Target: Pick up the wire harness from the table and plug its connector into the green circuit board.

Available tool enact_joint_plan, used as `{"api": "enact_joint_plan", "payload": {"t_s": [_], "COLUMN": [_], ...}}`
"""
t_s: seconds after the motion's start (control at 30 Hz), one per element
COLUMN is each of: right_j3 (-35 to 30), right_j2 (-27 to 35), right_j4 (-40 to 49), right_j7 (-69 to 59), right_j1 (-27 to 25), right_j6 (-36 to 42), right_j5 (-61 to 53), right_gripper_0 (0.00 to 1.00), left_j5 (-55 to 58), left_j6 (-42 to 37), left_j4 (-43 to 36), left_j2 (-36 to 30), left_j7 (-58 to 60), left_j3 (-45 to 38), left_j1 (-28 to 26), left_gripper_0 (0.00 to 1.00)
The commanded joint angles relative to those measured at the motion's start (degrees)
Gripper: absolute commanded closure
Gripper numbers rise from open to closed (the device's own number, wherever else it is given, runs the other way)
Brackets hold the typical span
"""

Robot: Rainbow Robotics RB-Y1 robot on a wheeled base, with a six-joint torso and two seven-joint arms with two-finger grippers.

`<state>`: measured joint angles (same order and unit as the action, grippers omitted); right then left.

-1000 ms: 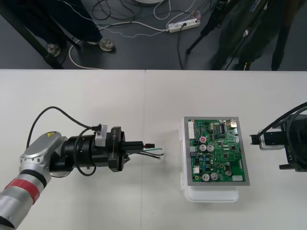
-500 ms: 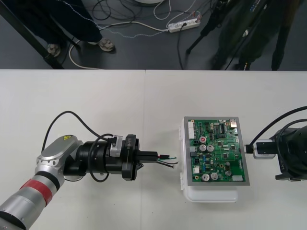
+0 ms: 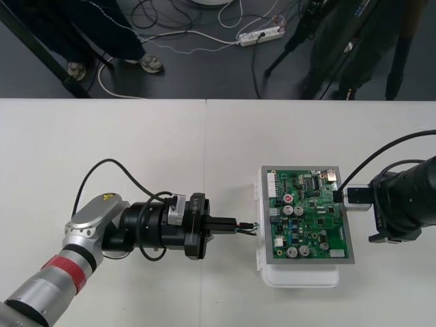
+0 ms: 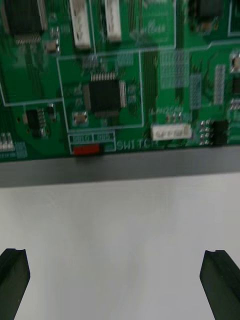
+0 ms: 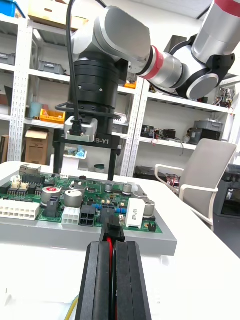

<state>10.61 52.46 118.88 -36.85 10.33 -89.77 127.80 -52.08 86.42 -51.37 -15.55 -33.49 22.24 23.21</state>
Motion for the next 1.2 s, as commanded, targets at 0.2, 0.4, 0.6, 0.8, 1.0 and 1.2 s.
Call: {"api": "enact_joint_plan", "payload": {"t_s": [0.2,0.4,0.6,0.8,1.0,1.2], "right_j3": [4.2,5.5,6.1,6.2,6.2,5.9], "right_j2": [-0.9,-0.9,-1.2,-2.4,-2.7,-3.2], "right_j4": [0.0,0.0,0.0,0.0,0.0,0.0], "right_j7": [4.2,5.7,6.9,7.1,6.6,6.7], "right_j1": [4.5,5.1,5.0,4.9,4.8,4.4], "right_j6": [1.2,1.6,1.7,1.7,1.7,1.7], "right_j5": [0.5,1.6,1.9,4.2,5.1,5.4], "right_gripper_0": [0.00,0.00,0.00,0.00,0.00,0.00], "left_j5": [0.7,0.8,3.4,4.0,4.1,4.4], "left_j6": [-3.9,-5.4,-7.9,-8.9,-9.5,-10.6], "left_j4": [-0.3,-0.3,-0.3,-0.3,-0.3,-0.3], "left_j2": [1.9,2.4,2.5,2.9,3.0,3.7], "left_j7": [-1.9,-1.7,-1.7,-1.7,-1.6,-1.7], "left_j3": [1.0,1.3,3.8,5.0,5.2,5.3], "left_j1": [2.1,2.0,2.1,2.4,2.4,2.4], "left_gripper_0": [1.00,1.00,1.00,1.00,1.00,1.00]}}
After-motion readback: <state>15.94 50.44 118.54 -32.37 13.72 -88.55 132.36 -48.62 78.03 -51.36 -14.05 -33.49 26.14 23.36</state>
